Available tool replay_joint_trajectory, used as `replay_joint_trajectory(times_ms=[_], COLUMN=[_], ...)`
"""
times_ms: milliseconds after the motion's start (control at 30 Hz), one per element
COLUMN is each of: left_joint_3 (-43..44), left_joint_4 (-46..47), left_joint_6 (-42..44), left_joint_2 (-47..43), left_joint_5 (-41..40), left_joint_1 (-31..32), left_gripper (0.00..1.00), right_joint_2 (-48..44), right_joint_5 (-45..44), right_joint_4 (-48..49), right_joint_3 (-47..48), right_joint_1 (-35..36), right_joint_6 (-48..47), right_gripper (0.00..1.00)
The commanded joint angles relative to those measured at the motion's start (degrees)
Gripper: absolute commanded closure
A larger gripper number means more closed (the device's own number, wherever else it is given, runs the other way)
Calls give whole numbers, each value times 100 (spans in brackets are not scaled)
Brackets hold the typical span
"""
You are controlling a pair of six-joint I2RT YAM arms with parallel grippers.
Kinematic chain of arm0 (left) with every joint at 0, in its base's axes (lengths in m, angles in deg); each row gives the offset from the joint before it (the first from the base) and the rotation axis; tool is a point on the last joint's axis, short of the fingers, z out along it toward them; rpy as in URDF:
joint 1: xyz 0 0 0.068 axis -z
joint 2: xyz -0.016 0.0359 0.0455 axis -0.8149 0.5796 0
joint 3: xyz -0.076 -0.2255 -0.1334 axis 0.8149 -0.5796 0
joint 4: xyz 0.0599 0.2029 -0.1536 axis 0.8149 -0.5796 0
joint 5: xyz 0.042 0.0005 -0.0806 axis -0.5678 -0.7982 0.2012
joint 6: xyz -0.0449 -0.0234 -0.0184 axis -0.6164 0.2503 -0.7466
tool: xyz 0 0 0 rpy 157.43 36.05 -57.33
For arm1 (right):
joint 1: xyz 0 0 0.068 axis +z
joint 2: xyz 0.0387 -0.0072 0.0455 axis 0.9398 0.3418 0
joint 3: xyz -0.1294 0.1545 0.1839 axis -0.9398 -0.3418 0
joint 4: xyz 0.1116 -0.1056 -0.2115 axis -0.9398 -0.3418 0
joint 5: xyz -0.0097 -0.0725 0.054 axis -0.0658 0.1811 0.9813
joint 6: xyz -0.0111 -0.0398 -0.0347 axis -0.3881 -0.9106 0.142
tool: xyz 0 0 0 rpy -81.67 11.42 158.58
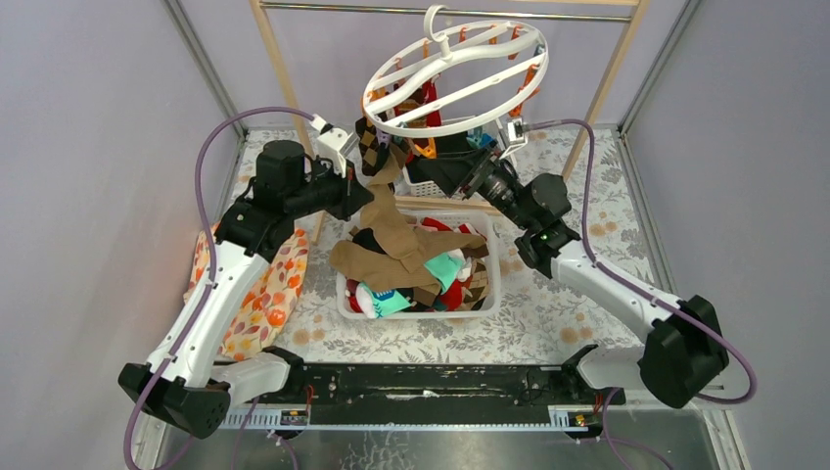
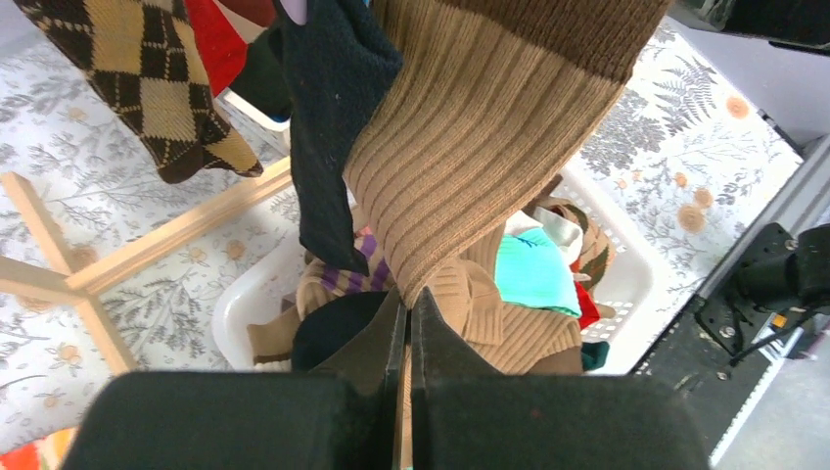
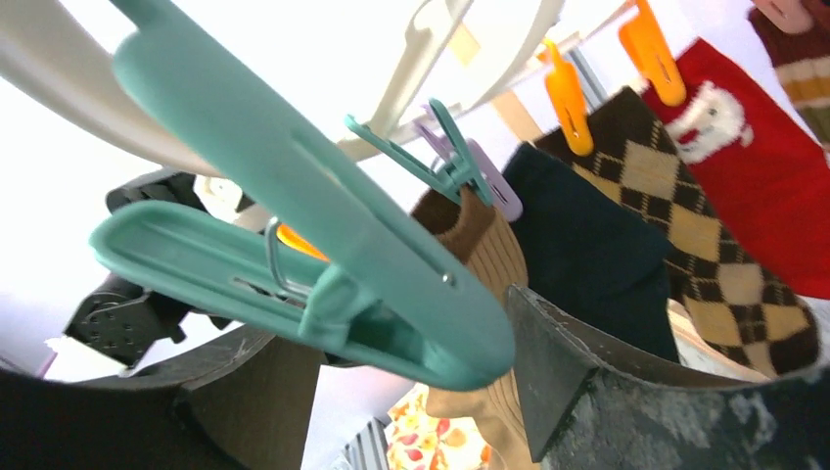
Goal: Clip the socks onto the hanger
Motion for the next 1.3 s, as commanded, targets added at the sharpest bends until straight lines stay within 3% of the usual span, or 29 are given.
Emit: replay_joint_trajectory(times_ms=[0,167,433,967,1267], left_joint_3=[223,335,503,559,565], left_joint_4=[-25,-70,-44,21,-24], left_joint_6=[396,666,770,1006,1115], left_joint_2=[-63,-65,65,17,-4], left_joint_5=[-364,-729,-1044,-1195,-1264], left_joint_1=[38,30,20,-15,-15], left_gripper=[100,100,100,100,100], right_joint_2=[290,676,1035,1528,1455], right_joint_5=[471,583,840,817,574], right_joint_4=[2294,3241,3965,4226,4447], right_joint_3=[-130,-165,-47,115,51], right_joint_1=[-182,-266,-286,70,121], right_joint_6=[772,1376,1942,1672,1437], right_gripper=[29,33,47,51,63])
